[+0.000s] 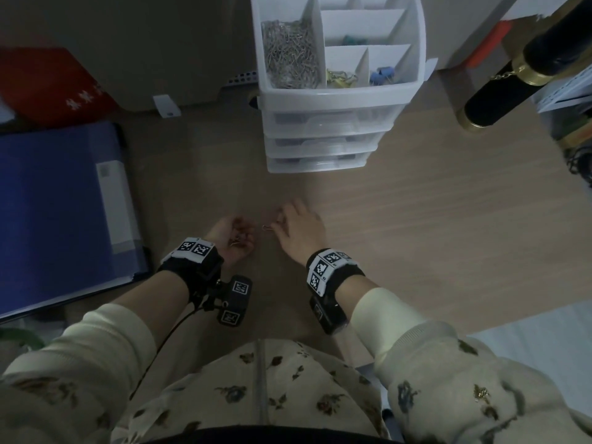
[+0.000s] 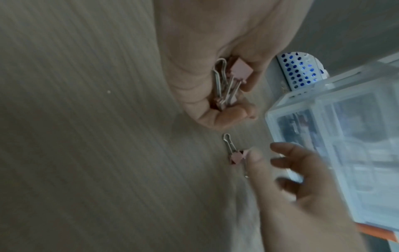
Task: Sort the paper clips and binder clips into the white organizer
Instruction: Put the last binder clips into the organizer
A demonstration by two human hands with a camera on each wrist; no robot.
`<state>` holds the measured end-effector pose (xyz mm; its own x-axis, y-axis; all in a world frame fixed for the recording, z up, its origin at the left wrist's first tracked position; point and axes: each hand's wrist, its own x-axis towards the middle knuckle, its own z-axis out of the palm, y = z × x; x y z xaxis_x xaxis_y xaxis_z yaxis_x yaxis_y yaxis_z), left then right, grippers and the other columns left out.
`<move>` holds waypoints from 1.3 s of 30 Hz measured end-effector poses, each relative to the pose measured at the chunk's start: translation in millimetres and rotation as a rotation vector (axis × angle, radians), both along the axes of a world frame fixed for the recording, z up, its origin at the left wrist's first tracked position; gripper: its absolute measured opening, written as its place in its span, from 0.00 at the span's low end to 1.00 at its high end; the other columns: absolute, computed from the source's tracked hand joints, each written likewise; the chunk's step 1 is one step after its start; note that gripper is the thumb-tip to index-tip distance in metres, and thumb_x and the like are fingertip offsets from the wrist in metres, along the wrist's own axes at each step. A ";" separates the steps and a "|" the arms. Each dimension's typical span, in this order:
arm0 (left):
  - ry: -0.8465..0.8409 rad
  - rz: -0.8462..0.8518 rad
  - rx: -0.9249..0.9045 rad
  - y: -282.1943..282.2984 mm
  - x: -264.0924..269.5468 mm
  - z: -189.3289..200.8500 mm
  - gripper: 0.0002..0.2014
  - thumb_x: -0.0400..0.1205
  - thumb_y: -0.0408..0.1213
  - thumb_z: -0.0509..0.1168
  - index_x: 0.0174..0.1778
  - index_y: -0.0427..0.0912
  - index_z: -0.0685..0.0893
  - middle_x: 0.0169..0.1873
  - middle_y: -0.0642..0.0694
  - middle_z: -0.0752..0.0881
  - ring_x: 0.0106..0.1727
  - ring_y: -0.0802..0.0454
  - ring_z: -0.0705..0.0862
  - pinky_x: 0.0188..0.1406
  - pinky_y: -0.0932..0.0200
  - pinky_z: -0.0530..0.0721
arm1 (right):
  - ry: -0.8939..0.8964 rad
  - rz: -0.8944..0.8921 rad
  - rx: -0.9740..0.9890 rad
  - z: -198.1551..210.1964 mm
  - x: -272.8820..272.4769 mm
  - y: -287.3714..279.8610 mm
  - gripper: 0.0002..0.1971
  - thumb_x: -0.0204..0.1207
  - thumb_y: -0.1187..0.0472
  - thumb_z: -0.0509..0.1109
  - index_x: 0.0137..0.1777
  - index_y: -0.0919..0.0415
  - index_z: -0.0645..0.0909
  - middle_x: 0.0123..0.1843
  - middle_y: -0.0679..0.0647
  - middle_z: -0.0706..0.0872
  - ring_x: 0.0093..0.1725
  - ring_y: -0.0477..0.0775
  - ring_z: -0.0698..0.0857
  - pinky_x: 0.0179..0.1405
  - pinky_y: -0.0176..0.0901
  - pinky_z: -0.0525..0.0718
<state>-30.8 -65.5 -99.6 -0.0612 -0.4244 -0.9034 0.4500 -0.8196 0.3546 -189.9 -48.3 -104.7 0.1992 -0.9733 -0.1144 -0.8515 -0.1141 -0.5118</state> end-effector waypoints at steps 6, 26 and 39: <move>-0.078 0.002 -0.003 0.1 3.4 -2.9 0.17 0.85 0.37 0.51 0.32 0.37 0.74 0.13 0.48 0.75 0.12 0.57 0.71 0.13 0.75 0.67 | 0.252 0.148 0.104 -8.4 -9.4 -2.1 0.20 0.77 0.53 0.65 0.70 0.51 0.73 0.69 0.56 0.71 0.65 0.62 0.72 0.61 0.51 0.71; -0.085 0.026 -0.040 -4.6 -9.8 4.5 0.15 0.83 0.33 0.53 0.31 0.35 0.75 0.14 0.46 0.75 0.14 0.56 0.74 0.25 0.64 0.75 | -0.122 -0.066 0.199 -6.5 -2.9 -10.7 0.11 0.83 0.61 0.60 0.58 0.69 0.73 0.59 0.65 0.70 0.49 0.68 0.78 0.53 0.61 0.80; 0.170 0.089 -0.119 -6.3 -28.2 28.6 0.12 0.83 0.35 0.60 0.33 0.39 0.78 0.21 0.48 0.80 0.20 0.58 0.79 0.21 0.67 0.81 | -0.225 0.111 0.130 44.7 16.1 -14.0 0.16 0.77 0.71 0.63 0.64 0.66 0.73 0.62 0.62 0.75 0.59 0.62 0.78 0.57 0.53 0.77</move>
<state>-59.0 -71.9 -71.0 -0.1660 -0.5379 -0.8265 0.5801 -0.7310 0.3593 -173.8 -62.3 -60.0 0.3379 -0.9243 -0.1775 -0.7009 -0.1213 -0.7029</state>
